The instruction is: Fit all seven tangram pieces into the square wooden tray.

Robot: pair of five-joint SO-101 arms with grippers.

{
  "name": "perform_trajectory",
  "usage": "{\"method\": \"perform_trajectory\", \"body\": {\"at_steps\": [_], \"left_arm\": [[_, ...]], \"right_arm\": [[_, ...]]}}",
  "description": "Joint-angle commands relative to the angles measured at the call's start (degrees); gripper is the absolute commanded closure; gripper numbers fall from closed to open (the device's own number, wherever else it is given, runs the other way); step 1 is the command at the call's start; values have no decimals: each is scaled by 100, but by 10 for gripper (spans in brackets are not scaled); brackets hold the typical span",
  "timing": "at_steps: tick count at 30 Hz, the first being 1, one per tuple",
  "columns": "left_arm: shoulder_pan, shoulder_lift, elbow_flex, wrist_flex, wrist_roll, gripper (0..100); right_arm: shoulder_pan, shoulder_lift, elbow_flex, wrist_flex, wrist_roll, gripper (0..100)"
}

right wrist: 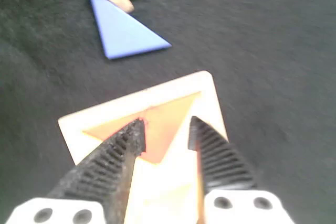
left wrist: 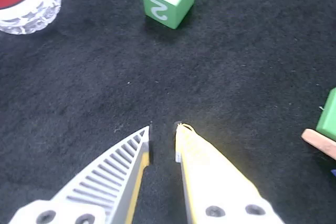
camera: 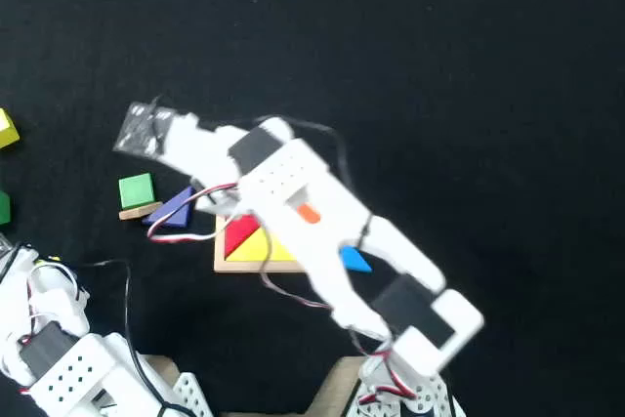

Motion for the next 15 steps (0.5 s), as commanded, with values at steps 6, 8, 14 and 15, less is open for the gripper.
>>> {"method": "perform_trajectory", "body": {"at_steps": [6,8,14,15], "left_arm": [[-848,-53,-22,-79,0,902],[-857,-53,-13,-79,0,902],[-655,-53,40,-88,0,902],[-655,-53,40,-88,0,902]], "right_arm": [[-484,1789,-2316,176,-1635,989],[-659,2273,-3020,519,-1670,988],[-800,3723,-4884,1670,-2066,988],[-791,3960,-5147,1873,-2066,988]]}}
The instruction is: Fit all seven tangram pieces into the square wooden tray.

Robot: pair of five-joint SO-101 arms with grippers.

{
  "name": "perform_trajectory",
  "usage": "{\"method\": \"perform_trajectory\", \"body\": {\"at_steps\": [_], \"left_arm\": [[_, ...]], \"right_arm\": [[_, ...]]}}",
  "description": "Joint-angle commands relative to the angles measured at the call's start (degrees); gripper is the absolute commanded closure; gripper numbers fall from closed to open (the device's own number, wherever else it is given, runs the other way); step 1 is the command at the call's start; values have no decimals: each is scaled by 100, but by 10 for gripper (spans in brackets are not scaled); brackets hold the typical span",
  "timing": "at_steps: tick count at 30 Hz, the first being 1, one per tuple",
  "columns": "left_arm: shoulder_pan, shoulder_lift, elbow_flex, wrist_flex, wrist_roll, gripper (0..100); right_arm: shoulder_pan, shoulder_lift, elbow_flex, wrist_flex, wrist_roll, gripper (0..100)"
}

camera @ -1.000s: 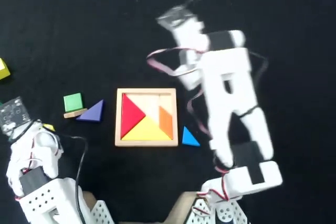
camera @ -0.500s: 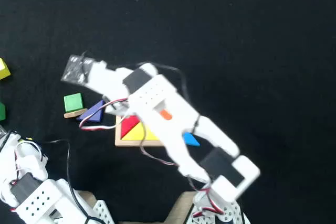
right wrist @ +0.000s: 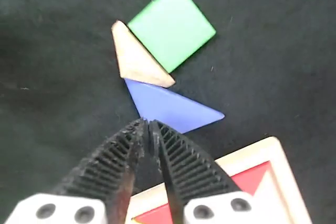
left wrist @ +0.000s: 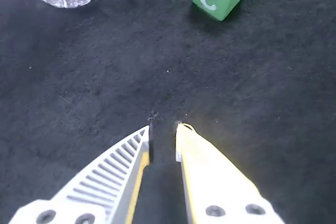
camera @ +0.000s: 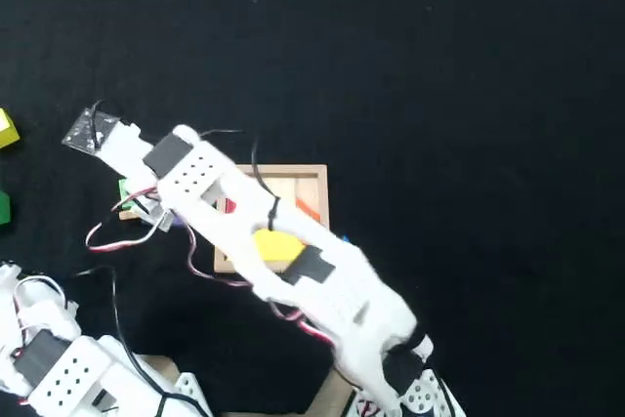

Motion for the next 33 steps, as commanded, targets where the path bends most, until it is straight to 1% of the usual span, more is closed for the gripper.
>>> {"method": "perform_trajectory", "body": {"at_steps": [1,5,11,17,21,25,29,33], "left_arm": [[101,-53,-48,-88,0,902],[127,-53,-48,-114,0,902],[127,-53,-48,-114,0,902],[127,-53,-48,-114,0,902],[127,-53,-48,-114,0,902],[127,-53,-48,-114,0,902],[127,-53,-48,-123,0,902],[127,-53,-48,-123,0,902]], "right_arm": [[-44,620,-1235,703,-79,988],[88,1525,-2176,1152,-70,988],[536,2519,-3732,2022,-70,988],[1125,3108,-4866,2154,-70,988],[1275,3116,-5455,2251,-79,988],[1169,3116,-5789,2259,-105,988],[721,2949,-5798,2154,-114,988],[220,2835,-5789,1811,-97,988]]}}
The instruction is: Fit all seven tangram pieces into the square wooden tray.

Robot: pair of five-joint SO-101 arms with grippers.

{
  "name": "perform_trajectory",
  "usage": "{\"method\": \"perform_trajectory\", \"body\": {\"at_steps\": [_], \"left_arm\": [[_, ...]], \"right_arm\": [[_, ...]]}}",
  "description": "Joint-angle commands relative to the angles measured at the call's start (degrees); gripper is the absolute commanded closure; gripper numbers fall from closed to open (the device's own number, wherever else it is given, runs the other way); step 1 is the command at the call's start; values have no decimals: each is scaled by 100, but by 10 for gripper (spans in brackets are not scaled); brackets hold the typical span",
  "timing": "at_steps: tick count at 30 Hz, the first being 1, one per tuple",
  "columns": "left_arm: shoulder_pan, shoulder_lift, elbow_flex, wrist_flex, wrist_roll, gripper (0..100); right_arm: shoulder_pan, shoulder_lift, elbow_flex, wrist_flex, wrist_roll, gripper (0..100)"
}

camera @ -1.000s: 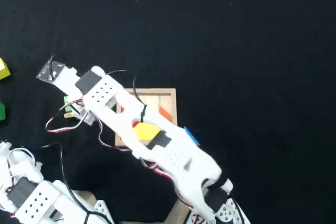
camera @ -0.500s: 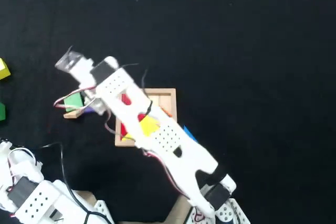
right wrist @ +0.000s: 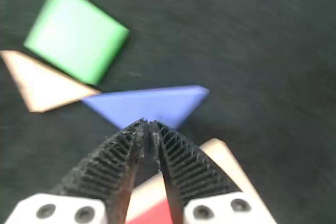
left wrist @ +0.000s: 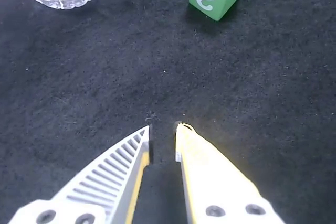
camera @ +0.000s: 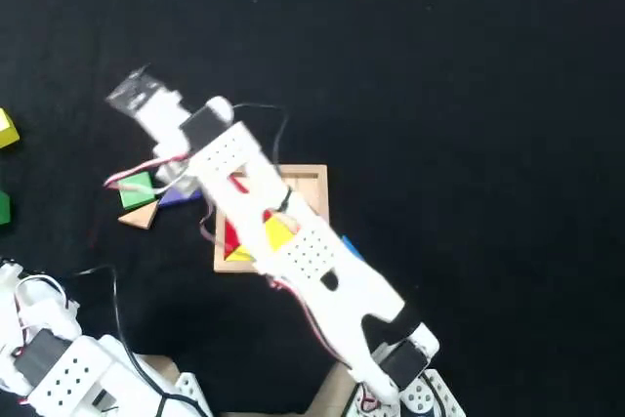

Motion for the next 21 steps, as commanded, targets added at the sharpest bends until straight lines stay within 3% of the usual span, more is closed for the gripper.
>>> {"method": "perform_trajectory", "body": {"at_steps": [1,7,18,21], "left_arm": [[84,-53,-57,-123,0,902],[84,-53,-57,-123,0,902],[84,-53,-57,-123,0,902],[84,-53,-57,-123,0,902]], "right_arm": [[-448,-365,-251,-273,-26,988],[-554,-224,286,-1029,-9,988],[-167,-101,532,-1020,35,988],[-149,-84,708,-835,510,988]]}}
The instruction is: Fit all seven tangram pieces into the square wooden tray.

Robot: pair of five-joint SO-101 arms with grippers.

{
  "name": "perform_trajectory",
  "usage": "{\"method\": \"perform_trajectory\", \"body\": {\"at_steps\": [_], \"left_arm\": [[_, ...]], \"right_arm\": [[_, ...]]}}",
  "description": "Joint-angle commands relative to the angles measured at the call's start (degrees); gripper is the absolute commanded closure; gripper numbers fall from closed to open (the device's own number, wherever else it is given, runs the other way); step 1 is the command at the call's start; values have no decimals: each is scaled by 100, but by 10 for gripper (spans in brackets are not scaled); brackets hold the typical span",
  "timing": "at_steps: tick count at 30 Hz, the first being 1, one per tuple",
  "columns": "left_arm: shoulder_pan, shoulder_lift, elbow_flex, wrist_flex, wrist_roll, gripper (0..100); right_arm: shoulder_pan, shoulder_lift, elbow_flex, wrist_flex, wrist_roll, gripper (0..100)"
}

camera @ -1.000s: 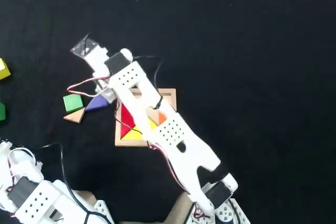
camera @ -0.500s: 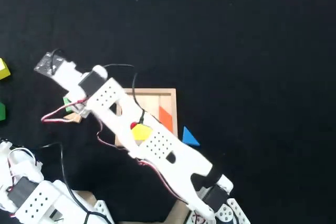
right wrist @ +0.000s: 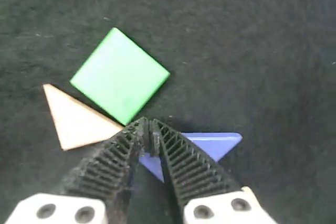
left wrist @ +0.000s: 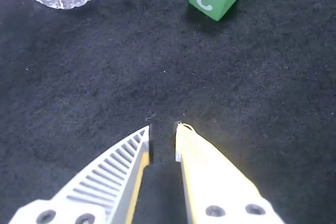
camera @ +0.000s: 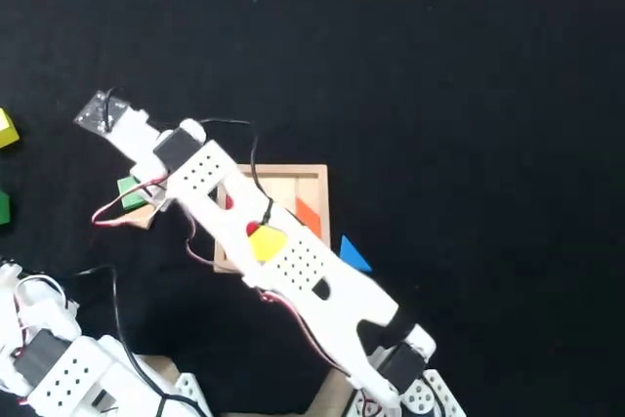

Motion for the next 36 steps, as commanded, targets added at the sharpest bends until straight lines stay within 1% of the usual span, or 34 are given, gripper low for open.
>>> {"method": "perform_trajectory", "body": {"at_steps": [1,4,9,14,19,25,29,31,36], "left_arm": [[84,-53,-57,-123,0,902],[92,-53,-57,-123,0,902],[92,-53,-57,-123,0,902],[92,-53,-57,-123,0,901],[92,-53,-57,-123,0,901],[92,-53,-57,-123,0,901],[92,-53,-57,-123,0,900],[92,-53,-57,-123,0,900],[92,-53,-57,-123,0,899]], "right_arm": [[97,-84,136,229,563,988],[105,-101,198,501,941,988],[114,-145,163,1257,1187,988],[281,-479,233,1257,1169,988],[325,-1332,576,1257,519,988],[334,-2431,1789,1231,-105,987],[325,-2484,2404,835,-396,982],[343,-2360,2527,607,-422,942],[527,-2026,2255,308,-404,701]]}}
